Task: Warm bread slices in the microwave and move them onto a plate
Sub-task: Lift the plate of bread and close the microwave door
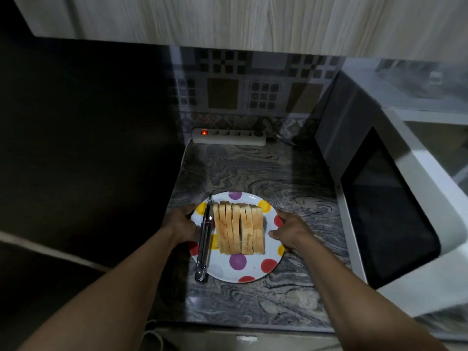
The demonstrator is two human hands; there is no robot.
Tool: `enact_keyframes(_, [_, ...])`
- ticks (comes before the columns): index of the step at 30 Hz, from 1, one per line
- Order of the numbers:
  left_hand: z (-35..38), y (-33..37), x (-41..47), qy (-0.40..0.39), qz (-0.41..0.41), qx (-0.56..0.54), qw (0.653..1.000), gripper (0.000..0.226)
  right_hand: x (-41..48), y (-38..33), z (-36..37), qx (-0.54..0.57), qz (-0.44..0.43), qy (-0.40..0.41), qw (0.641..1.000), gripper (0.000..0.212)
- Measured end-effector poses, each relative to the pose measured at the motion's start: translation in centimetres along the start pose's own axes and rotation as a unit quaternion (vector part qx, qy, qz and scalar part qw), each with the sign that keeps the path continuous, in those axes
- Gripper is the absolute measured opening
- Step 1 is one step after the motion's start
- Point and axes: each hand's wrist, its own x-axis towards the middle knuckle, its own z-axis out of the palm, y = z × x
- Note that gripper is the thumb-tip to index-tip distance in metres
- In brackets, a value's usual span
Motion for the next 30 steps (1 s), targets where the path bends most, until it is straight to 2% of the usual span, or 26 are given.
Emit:
enact_keyframes(5, [-0.1,-0.8,1.2,0.044,0.036,0.095,0.994,0.050,0.1,-0.6,0.1,-0.049,0.008,0.007,0.999,0.081])
enact_keyframes(8, [0.0,0.4,-0.8,0.068,0.050,0.132,0.988,0.034,0.0,-0.6,0.1,-0.089,0.007,0.005,0.996,0.082])
enact_keyframes(11, [0.0,0.4,-1.3,0.080,0.048,0.139,0.986,0.041,-0.2,-0.7,0.1,-0.116,0.008,0.001,0.993,0.081])
enact_keyframes(15, [-0.3,-1.3,-0.3,0.080,0.054,0.121,0.988,0.061,-0.6,-0.5,0.3,-0.098,0.004,-0.005,0.995,0.084])
enact_keyframes(21, [0.0,-0.6,-1.8,0.101,0.080,0.190,0.973,0.042,-1.8,-0.5,0.3,-0.071,-0.005,0.000,0.997,0.081])
enact_keyframes(25, [0.1,-0.6,-1.8,0.094,0.082,0.176,0.976,0.039,-2.9,-0.7,0.4,-0.062,-0.003,0.033,0.998,0.064])
enact_keyframes(30, [-0.9,1.3,-3.3,0.156,0.088,0.231,0.956,0.029,-5.5,-2.6,-0.9,-0.090,0.010,0.061,0.994,0.047])
